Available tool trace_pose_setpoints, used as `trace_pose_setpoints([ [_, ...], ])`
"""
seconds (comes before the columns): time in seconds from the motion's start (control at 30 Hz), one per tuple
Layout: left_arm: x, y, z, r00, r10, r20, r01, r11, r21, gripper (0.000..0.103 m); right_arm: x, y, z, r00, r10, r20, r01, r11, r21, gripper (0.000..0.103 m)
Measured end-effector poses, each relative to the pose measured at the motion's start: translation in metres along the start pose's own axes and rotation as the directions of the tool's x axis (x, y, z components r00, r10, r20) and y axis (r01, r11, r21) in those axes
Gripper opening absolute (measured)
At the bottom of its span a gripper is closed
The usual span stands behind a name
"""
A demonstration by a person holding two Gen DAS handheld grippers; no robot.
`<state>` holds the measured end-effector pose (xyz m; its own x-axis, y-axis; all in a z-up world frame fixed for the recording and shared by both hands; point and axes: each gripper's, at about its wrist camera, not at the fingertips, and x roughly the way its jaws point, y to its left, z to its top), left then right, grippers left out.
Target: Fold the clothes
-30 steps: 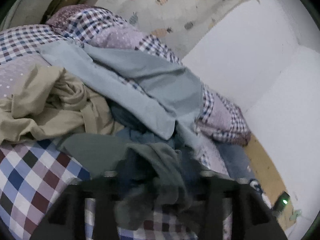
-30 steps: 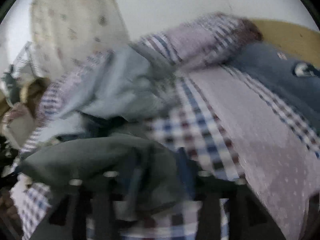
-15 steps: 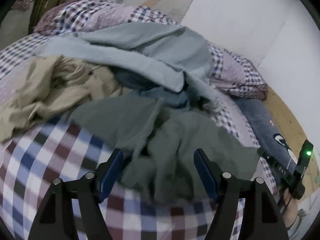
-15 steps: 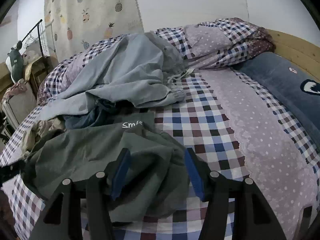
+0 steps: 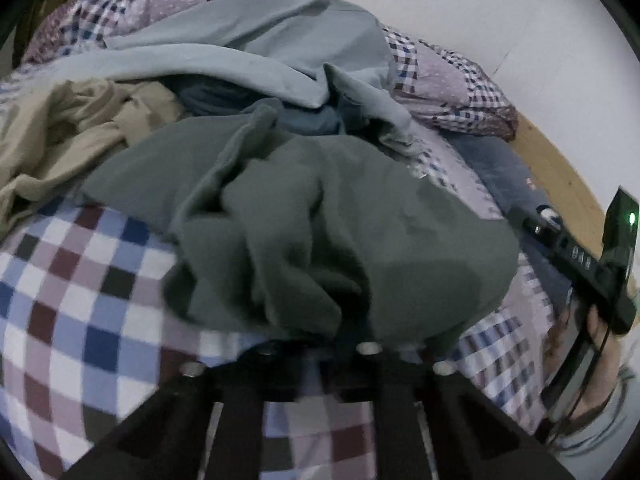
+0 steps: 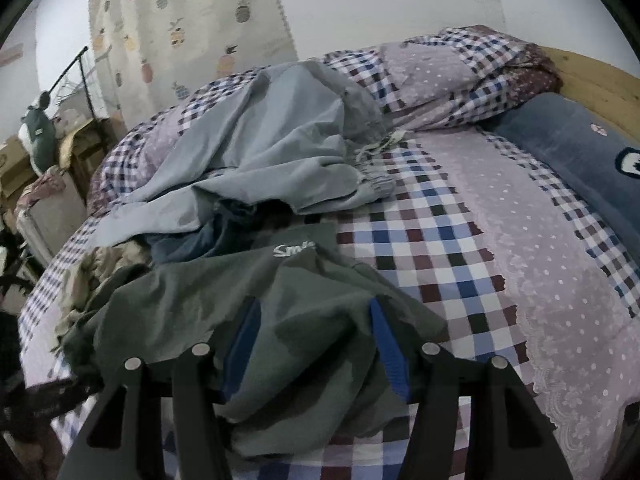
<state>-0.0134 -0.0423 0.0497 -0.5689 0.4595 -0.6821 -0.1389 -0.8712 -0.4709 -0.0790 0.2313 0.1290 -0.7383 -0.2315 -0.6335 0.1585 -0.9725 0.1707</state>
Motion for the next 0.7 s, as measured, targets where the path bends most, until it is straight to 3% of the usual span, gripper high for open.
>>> trace_pose_setpoints([
  [0.07,-0.016,-0.003,0.010,0.995,-0.077,0.060,0.077,0.997,-0.002,0.003,-0.008,0.002,0.001,1.000,0.029,0.012,-0.029,0.999,-0.020,0.061],
  [0.13,-0.046,-0.009,0.022,0.969,-0.189,0.162,0.188,0.982,0.019,0.003,-0.016,0.004,0.002,0.999,0.042,0.034,-0.041,0.998,-0.042,0.061],
  [0.2,-0.075,-0.014,0.034,0.919,-0.297,0.260,0.293,0.955,0.052,0.003,-0.021,0.004,0.001,0.998,0.043,0.045,-0.040,0.998,-0.052,0.061],
  [0.3,-0.112,0.013,0.047,0.808,-0.387,0.444,0.443,0.896,-0.025,0.003,-0.023,0.004,-0.001,0.998,0.032,0.047,-0.029,0.998,-0.060,0.061],
  [0.37,-0.113,0.049,0.047,0.776,-0.325,0.540,0.472,0.868,-0.156,0.004,-0.022,0.005,-0.004,0.999,0.027,0.034,-0.024,0.997,-0.078,0.061],
  [0.4,-0.107,0.067,0.047,0.783,-0.274,0.558,0.463,0.856,-0.231,0.004,-0.023,0.006,-0.005,0.999,0.030,0.030,-0.027,0.995,-0.093,0.061],
  [0.47,-0.085,0.102,0.041,0.848,-0.142,0.510,0.381,0.832,-0.402,0.005,-0.026,0.010,-0.008,0.999,0.043,0.027,-0.039,0.991,-0.131,0.061],
  [0.5,-0.076,0.113,0.039,0.873,-0.096,0.477,0.340,0.822,-0.456,0.006,-0.031,0.014,-0.010,0.997,0.068,0.029,-0.062,0.984,-0.166,0.061],
  [0.53,-0.071,0.116,0.038,0.885,-0.077,0.459,0.317,0.820,-0.475,0.015,-0.037,0.019,-0.012,0.995,0.098,0.030,-0.090,0.975,-0.204,0.061],
  [0.57,-0.068,0.117,0.038,0.893,-0.064,0.446,0.302,0.820,-0.486,0.034,-0.042,0.024,-0.014,0.990,0.136,0.030,-0.125,0.962,-0.241,0.061],
  [0.6,-0.065,0.117,0.037,0.900,-0.051,0.433,0.286,0.820,-0.496,0.046,-0.048,0.030,-0.018,0.984,0.177,0.029,-0.162,0.947,-0.278,0.061],
  [0.63,-0.065,0.112,0.038,0.897,-0.056,0.438,0.285,0.830,-0.478,0.064,-0.054,0.036,-0.021,0.976,0.217,0.026,-0.198,0.928,-0.315,0.060],
  [0.7,-0.069,0.096,0.043,0.885,-0.077,0.459,0.290,0.863,-0.414,0.075,-0.064,0.051,-0.028,0.954,0.299,0.006,-0.273,0.878,-0.393,0.060],
])
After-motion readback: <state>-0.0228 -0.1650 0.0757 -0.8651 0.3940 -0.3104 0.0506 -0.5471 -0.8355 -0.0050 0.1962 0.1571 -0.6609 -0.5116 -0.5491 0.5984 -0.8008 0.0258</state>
